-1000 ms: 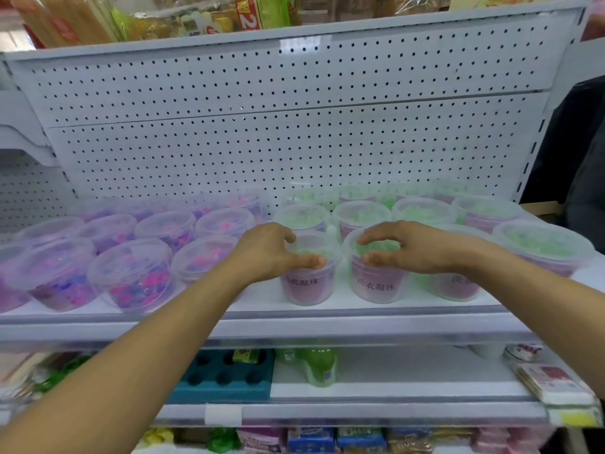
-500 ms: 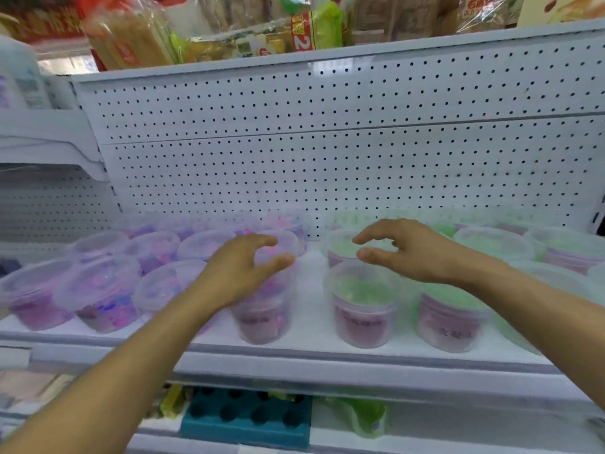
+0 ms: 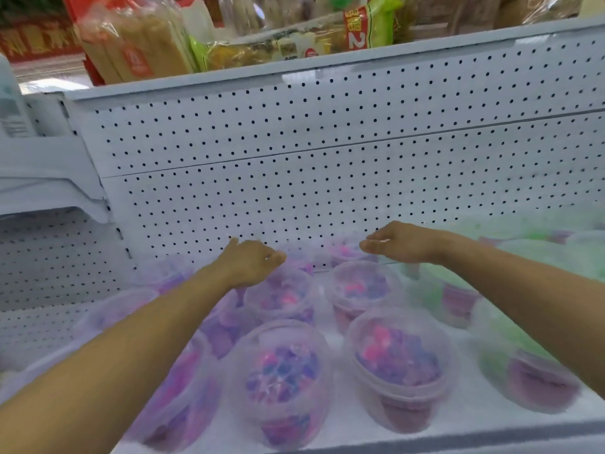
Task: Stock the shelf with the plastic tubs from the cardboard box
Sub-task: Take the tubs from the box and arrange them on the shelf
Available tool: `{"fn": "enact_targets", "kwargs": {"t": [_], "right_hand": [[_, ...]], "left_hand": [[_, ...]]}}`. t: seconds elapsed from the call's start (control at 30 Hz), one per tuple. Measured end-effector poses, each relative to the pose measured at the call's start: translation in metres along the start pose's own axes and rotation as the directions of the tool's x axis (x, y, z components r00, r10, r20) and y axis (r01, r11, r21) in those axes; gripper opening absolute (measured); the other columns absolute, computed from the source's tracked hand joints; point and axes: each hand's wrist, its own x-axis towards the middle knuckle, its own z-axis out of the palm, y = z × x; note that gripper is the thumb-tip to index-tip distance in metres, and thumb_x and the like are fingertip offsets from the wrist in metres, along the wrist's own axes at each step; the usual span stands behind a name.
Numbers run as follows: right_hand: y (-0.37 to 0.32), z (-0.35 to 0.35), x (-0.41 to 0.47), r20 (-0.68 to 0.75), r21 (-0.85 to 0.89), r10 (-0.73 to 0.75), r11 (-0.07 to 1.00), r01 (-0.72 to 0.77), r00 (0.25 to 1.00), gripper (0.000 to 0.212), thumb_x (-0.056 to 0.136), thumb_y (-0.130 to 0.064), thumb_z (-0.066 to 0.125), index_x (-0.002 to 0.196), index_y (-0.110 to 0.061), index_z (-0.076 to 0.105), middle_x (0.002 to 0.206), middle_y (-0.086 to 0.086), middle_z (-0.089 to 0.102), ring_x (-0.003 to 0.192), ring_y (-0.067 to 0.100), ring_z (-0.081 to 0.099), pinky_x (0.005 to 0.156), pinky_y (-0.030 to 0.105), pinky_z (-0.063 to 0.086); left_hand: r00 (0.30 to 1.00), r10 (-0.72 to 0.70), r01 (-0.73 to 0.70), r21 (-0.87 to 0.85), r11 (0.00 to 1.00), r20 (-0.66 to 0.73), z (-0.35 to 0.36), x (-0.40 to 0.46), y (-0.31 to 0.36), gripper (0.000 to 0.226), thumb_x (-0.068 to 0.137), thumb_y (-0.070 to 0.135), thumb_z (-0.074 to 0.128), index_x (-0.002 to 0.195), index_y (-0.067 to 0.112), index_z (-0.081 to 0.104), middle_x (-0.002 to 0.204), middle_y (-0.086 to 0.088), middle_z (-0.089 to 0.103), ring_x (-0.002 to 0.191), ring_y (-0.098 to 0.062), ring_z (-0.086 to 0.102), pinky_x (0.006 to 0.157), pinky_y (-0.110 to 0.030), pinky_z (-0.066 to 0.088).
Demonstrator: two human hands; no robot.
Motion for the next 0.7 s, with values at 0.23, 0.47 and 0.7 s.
{"fn": "enact_targets", "kwargs": {"t": [0.23,0.47,0.7], "right_hand": [[-0.021,0.029,0.019,-0.063,-0.018,0.105,0.994,-0.106,0.993,0.061,0.094,-0.047,0.046,0.116,0.009,0.056,0.124,0.025,0.057,0.114,0.036,0.056,0.098,0.047,0.044],[-0.026,0.021,0.001,-0.007,-0.065,0.062,0.996,-0.062,0.998,0.060,0.093,-0.053,0.048,0.141,-0.019,0.045,0.153,-0.001,0.034,0.134,0.018,0.040,0.108,0.030,0.028],[-0.023,0.014,-0.040,0.106,-0.166,0.089,0.984,-0.071,0.990,0.072,0.076,-0.064,0.063,0.139,-0.033,0.046,0.148,-0.013,0.038,0.131,0.011,0.042,0.108,0.031,0.031]], "left_hand": [[0.994,0.107,-0.106,-0.085,0.991,0.014,0.005,0.006,-0.006,0.049,0.101,0.048,0.029,0.060,0.020,0.032,0.059,0.003,0.041,0.061,-0.011,0.040,0.104,-0.044,0.030],[0.989,0.136,-0.112,-0.316,0.942,0.054,0.007,-0.004,-0.020,0.038,0.093,0.060,0.040,0.103,0.031,0.064,0.116,0.008,0.062,0.108,-0.016,0.056,0.108,-0.036,0.033],[0.965,0.240,-0.201,-0.289,0.936,0.107,-0.006,-0.059,-0.030,0.054,0.077,0.062,0.064,0.126,0.041,0.057,0.123,0.025,0.042,0.108,0.000,0.047,0.095,-0.022,0.032]]}}
